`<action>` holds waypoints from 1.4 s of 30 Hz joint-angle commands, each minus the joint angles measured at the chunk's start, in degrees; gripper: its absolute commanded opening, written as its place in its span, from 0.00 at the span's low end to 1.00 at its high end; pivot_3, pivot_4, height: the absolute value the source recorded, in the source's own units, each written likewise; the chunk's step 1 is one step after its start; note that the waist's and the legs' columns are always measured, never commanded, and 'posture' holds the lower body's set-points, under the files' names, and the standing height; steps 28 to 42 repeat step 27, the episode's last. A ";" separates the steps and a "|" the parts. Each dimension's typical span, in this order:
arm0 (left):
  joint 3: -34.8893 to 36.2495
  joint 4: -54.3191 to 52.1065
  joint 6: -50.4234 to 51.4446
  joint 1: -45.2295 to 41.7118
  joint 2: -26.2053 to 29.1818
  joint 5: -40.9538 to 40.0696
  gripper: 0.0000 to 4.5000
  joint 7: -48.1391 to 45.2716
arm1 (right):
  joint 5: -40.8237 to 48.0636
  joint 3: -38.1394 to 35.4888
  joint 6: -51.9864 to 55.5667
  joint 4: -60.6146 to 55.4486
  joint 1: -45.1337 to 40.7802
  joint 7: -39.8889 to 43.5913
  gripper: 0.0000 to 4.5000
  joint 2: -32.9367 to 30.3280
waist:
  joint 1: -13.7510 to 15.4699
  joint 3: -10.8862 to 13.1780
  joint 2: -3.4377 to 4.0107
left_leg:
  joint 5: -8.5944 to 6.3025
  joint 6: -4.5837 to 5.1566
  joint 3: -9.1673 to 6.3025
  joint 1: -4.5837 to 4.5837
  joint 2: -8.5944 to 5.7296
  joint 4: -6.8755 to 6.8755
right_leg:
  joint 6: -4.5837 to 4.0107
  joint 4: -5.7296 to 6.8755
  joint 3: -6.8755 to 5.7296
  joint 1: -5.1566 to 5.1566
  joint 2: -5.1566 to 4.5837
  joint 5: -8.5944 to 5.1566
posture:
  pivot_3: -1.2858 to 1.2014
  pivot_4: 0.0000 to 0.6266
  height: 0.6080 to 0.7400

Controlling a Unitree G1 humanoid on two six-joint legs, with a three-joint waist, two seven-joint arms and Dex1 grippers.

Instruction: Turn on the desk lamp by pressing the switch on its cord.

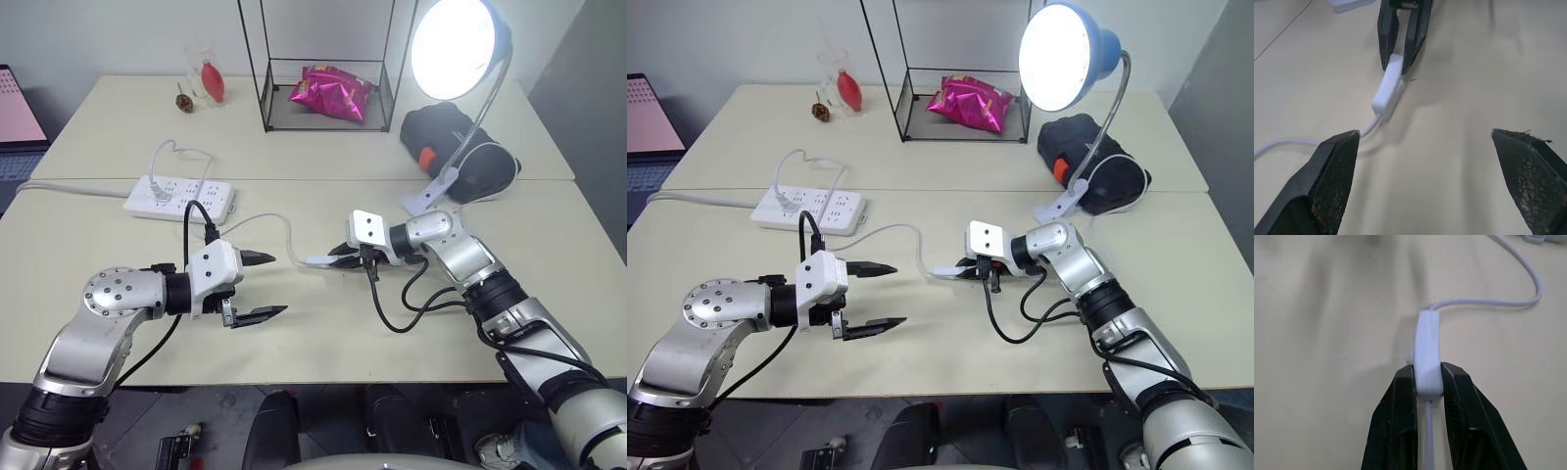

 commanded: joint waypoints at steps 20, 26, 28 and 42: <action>6.41 -4.44 6.84 1.00 6.81 -2.22 1.00 2.15 | 11.28 -15.57 14.84 -29.93 9.94 5.53 0.99 -16.74 | 0.03 0.00 -0.01 | 0.00 0.00 -0.01 0.01 0.00 -0.03 | -0.16 -0.04 0.00 0.00 0.00 0.10 | 0.52 0.24 1.00; 7.13 -6.47 7.97 2.05 7.55 -3.33 1.00 1.75 | 15.56 -17.15 22.49 -40.69 16.06 3.89 0.99 -19.82 | -0.11 0.00 -0.01 | 0.00 0.00 0.00 0.04 0.03 -0.03 | -0.06 -0.02 0.02 0.01 0.01 0.03 | 0.52 0.24 1.00; 6.78 -6.63 7.69 2.18 7.75 -3.14 1.00 1.46 | 15.70 -16.98 22.82 -41.18 16.36 3.51 0.99 -19.79 | -0.11 0.00 -0.01 | 0.00 0.00 0.01 0.05 0.02 -0.02 | -0.05 -0.02 0.03 0.01 0.01 0.04 | 0.52 0.24 1.00; 6.78 -6.63 7.69 2.18 7.75 -3.14 1.00 1.46 | 15.70 -16.98 22.82 -41.18 16.36 3.51 0.99 -19.79 | -0.11 0.00 -0.01 | 0.00 0.00 0.01 0.05 0.02 -0.02 | -0.05 -0.02 0.03 0.01 0.01 0.04 | 0.52 0.24 1.00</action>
